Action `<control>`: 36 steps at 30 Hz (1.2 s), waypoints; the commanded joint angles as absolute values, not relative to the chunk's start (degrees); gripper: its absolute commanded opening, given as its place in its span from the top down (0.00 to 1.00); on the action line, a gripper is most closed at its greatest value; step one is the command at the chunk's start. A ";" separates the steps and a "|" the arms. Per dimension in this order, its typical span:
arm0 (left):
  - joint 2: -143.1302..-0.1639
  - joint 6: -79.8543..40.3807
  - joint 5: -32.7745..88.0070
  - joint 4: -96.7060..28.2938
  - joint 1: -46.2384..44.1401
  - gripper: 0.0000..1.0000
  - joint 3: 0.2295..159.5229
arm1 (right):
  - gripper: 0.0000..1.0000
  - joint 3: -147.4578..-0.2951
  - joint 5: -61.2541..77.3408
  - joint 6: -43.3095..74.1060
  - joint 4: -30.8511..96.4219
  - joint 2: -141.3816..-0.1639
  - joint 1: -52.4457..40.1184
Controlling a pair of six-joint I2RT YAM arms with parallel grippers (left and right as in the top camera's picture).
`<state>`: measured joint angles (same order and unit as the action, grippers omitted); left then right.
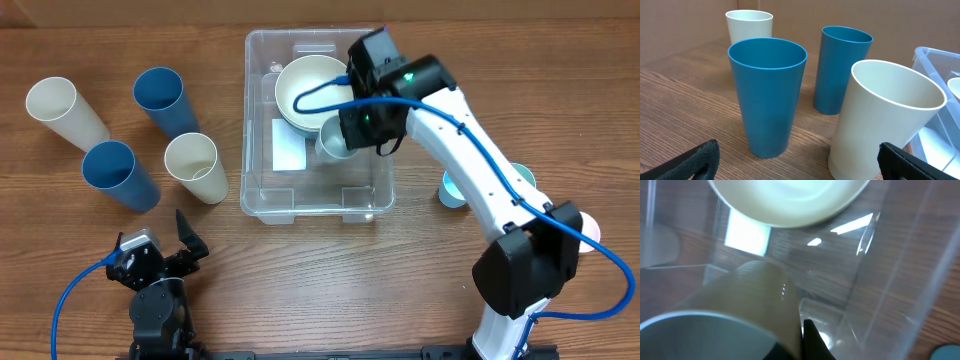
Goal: Pack container
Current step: 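Carry the grey cup into the bin beside the bowls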
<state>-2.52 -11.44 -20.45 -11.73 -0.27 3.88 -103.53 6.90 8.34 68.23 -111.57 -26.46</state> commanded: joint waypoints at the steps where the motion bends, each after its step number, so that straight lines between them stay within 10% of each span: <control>1: -2.24 -10.28 -21.54 -11.70 -0.01 0.00 3.75 | 0.96 -98.02 8.64 8.97 62.61 -111.04 -26.79; 36: -2.24 -10.28 -21.54 -11.68 -0.01 0.00 3.75 | 0.96 -92.01 4.23 12.51 47.42 -119.77 -29.76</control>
<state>-2.52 -11.44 -20.45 -11.70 -0.27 3.88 -92.44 8.47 12.21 47.53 -119.48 -30.24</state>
